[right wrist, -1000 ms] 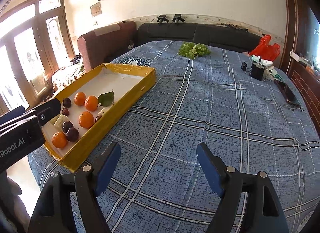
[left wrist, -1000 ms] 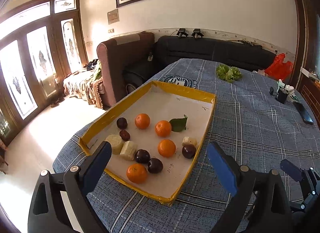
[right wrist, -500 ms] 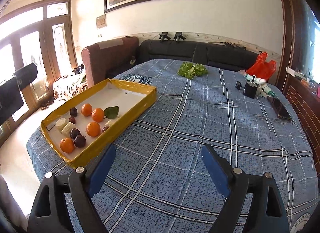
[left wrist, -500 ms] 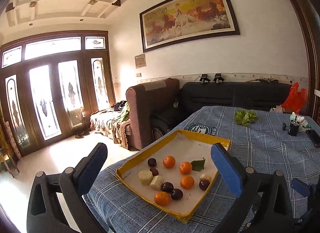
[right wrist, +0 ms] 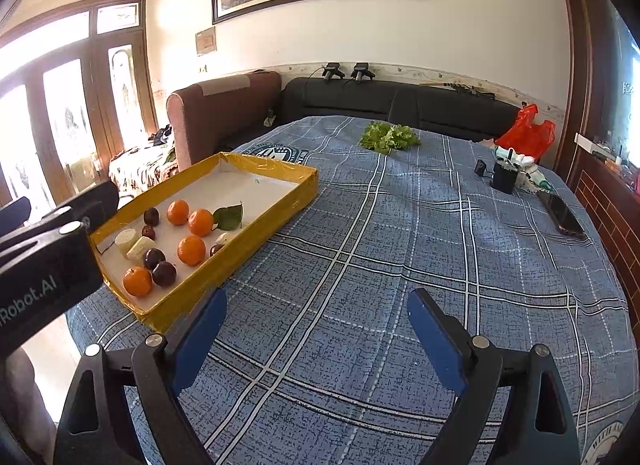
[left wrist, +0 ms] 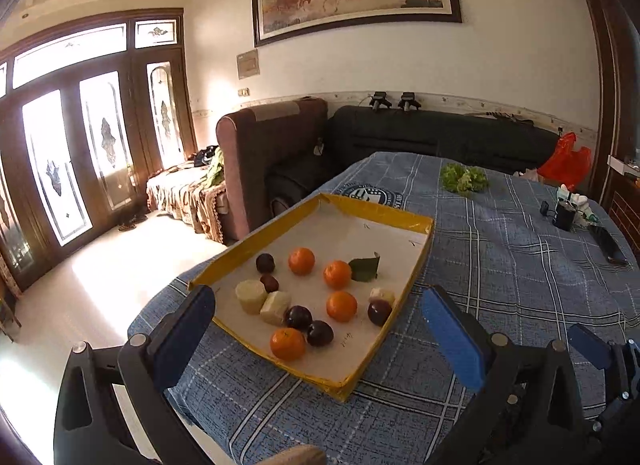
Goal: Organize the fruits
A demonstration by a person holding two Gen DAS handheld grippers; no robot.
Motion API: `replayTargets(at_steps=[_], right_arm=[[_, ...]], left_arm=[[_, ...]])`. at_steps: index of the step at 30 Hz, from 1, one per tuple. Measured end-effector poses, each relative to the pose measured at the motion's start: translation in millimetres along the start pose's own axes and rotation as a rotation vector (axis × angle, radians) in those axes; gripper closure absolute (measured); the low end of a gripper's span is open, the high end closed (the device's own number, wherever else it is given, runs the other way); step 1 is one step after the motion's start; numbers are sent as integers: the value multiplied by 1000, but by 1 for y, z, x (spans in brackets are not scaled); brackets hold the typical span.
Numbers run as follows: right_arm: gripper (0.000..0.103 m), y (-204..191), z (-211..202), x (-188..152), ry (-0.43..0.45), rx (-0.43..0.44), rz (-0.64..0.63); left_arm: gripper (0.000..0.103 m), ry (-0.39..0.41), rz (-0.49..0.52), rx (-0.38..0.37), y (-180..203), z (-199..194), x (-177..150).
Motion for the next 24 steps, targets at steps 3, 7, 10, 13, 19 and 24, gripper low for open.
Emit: replayTargets(at_steps=[3, 7, 10, 13, 19, 24], right_arm=[[8, -1, 2, -1, -6, 1, -7], [8, -3, 5, -2, -13, 2, -13], [8, -4, 6, -2, -16, 2, -17], [8, -5, 6, -3, -16, 2, -19], [8, -5, 6, -3, -12, 1, -19], [8, -6, 6, -3, -14, 2, -21]], left_arm=[[0, -40, -10, -12, -1, 9, -4], [0, -61, -15, -10, -2, 12, -7], [0, -70, -20, -18, -3, 13, -8], [0, -80, -21, -24, -3, 14, -8], [0, -90, -33, -34, -4, 13, -7], [0, -100, -39, -41, -4, 14, -7]])
Point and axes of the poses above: each gripper's, at about its wrist camera, not at the fingertips, and z roughly the way its jaws point, y to its right, x to its top, the point moved 4 cm from there along z, roughly the way its jaws point
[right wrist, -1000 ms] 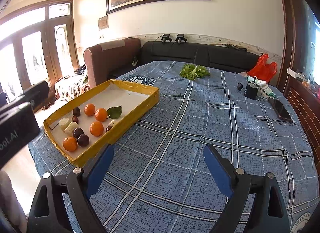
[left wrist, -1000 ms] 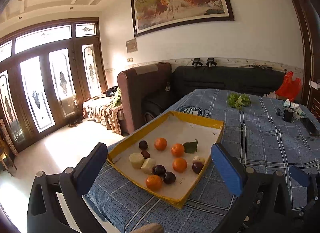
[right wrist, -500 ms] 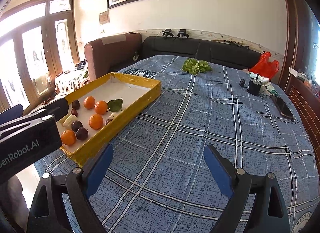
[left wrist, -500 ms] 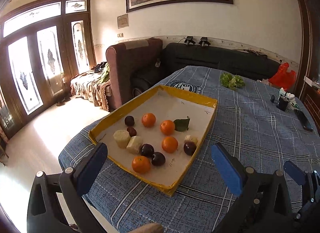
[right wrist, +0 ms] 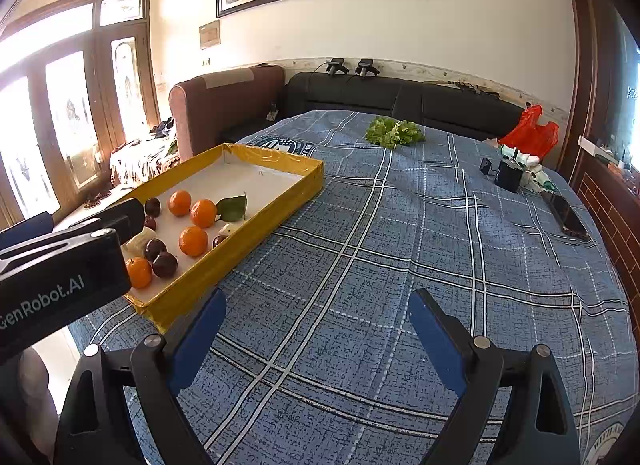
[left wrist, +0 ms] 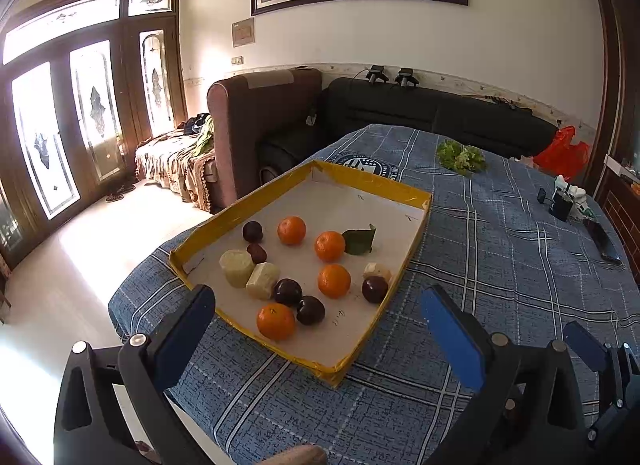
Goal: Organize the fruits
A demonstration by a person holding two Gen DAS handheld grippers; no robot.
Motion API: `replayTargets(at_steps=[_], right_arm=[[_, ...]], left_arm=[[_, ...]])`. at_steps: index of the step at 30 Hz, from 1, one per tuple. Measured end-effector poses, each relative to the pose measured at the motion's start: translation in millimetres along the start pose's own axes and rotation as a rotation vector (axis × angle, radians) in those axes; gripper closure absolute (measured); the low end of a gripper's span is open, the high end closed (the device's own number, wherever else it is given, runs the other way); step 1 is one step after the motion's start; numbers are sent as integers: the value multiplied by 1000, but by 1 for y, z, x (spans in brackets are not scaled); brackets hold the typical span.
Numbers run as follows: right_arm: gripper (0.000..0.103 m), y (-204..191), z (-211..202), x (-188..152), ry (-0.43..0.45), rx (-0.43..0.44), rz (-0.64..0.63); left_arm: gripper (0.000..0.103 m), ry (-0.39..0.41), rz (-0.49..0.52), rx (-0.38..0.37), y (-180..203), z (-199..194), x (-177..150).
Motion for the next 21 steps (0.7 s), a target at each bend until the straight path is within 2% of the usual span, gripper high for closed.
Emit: replayTargets(at_steps=[21], right_arm=[[7, -3, 6, -2, -14, 5, -5]], left_arm=[[0, -31, -11, -7, -2, 7, -4]])
Point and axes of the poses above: each gripper's, at about its wrist camera, not at the fingertips, and z roughly the way its jaws point, y to its right, x to its top, the point moved 4 cm from there along z, roughly the way its jaws point
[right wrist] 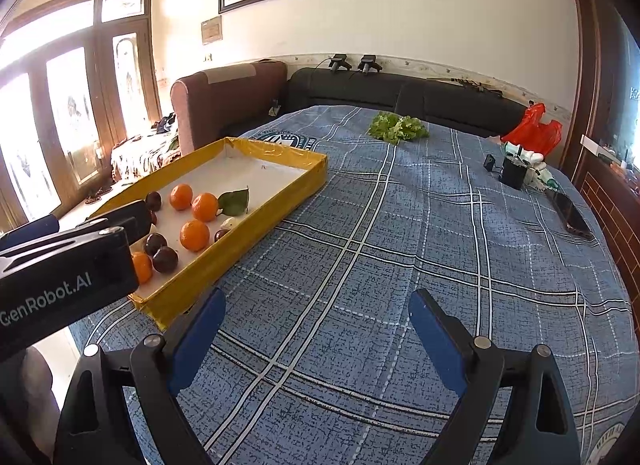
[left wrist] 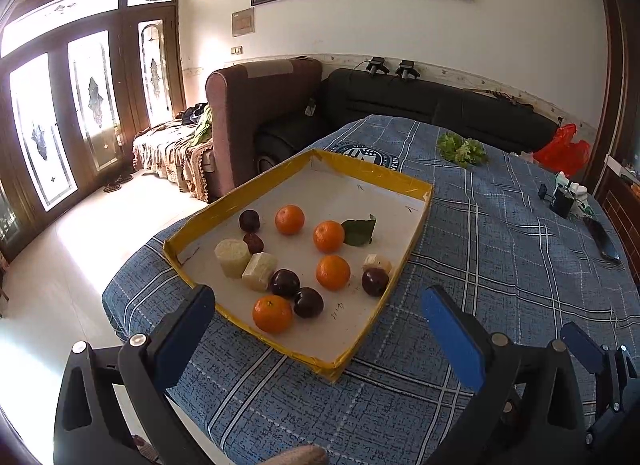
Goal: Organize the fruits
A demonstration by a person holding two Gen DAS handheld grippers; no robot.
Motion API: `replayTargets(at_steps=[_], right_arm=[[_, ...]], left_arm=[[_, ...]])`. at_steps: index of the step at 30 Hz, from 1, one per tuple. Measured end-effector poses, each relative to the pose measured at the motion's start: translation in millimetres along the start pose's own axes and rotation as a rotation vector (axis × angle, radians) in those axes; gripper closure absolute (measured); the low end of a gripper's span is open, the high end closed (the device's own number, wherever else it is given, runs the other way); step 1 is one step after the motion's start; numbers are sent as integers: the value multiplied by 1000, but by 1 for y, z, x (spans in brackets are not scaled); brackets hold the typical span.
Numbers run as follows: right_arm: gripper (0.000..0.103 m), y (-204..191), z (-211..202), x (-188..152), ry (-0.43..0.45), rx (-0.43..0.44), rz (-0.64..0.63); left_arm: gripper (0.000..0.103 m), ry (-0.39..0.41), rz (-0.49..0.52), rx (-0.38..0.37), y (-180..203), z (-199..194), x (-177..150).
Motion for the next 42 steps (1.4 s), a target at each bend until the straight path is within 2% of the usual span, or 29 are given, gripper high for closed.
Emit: replayTargets(at_steps=[14, 23, 42], right_arm=[[7, 0, 0, 0, -1, 1, 0], [7, -2, 2, -2, -2, 4, -5], [7, -6, 6, -5, -12, 10, -13]], left_arm=[[0, -2, -3, -2, 0, 0, 0], [0, -27, -20, -32, 2, 7, -3], [0, -35, -20, -28, 2, 9, -4]])
Point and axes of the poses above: each gripper's, at about its wrist camera, not at the fingertips, and z roughly the way its jaws point, y to its right, x to its top, the point moved 4 cm from there along z, roughly the way its jaws point
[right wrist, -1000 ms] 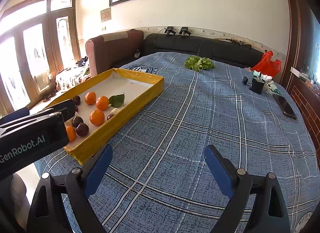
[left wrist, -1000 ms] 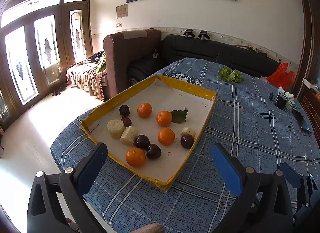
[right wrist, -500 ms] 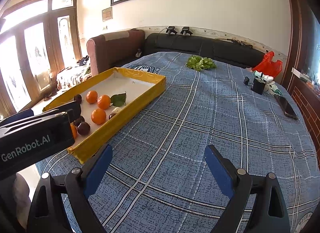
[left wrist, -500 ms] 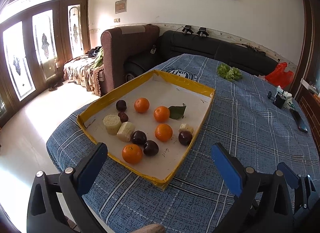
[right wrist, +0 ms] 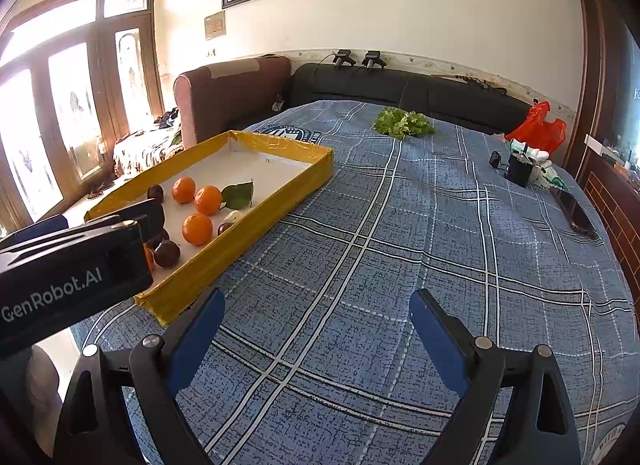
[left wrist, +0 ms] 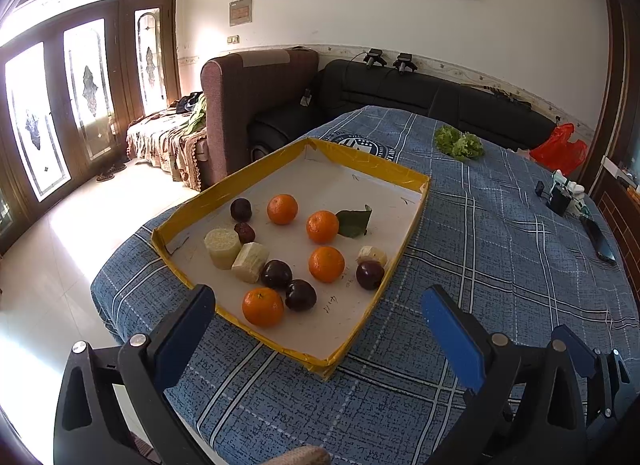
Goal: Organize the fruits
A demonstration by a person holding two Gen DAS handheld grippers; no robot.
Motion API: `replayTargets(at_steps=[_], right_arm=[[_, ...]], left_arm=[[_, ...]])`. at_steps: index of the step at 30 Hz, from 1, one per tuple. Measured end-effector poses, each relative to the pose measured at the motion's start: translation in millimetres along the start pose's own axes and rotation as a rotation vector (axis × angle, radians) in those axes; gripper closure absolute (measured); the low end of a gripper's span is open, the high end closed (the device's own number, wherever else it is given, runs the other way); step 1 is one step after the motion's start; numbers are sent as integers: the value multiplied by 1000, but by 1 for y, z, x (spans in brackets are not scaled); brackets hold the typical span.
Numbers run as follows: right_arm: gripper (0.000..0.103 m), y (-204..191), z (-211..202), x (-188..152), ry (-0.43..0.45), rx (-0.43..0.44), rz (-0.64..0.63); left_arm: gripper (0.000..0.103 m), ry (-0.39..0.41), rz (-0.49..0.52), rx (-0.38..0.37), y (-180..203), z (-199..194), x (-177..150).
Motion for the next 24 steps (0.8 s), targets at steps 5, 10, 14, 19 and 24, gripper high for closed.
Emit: replayTargets(at_steps=[5, 10, 14, 19, 24], right_arm=[[7, -1, 1, 0, -4, 1, -3], [6, -2, 1, 0, -5, 1, -4], [6, -2, 1, 0, -7, 2, -4], [6, -2, 2, -1, -8, 7, -8], [6, 5, 0, 1, -2, 7, 17]], left_arm=[[0, 0, 0, 0, 0, 0, 0], [0, -1, 0, -2, 0, 0, 0], [0, -3, -1, -11, -1, 4, -2], [0, -5, 4, -75, -1, 7, -1], [0, 24, 2, -81, -7, -1, 13]])
Point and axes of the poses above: each gripper's, at about its wrist camera, not at the fingertips, and z roughly the way its jaws point, y to its right, x to its top, the point moved 4 cm from there along z, roughly the way its jaws point
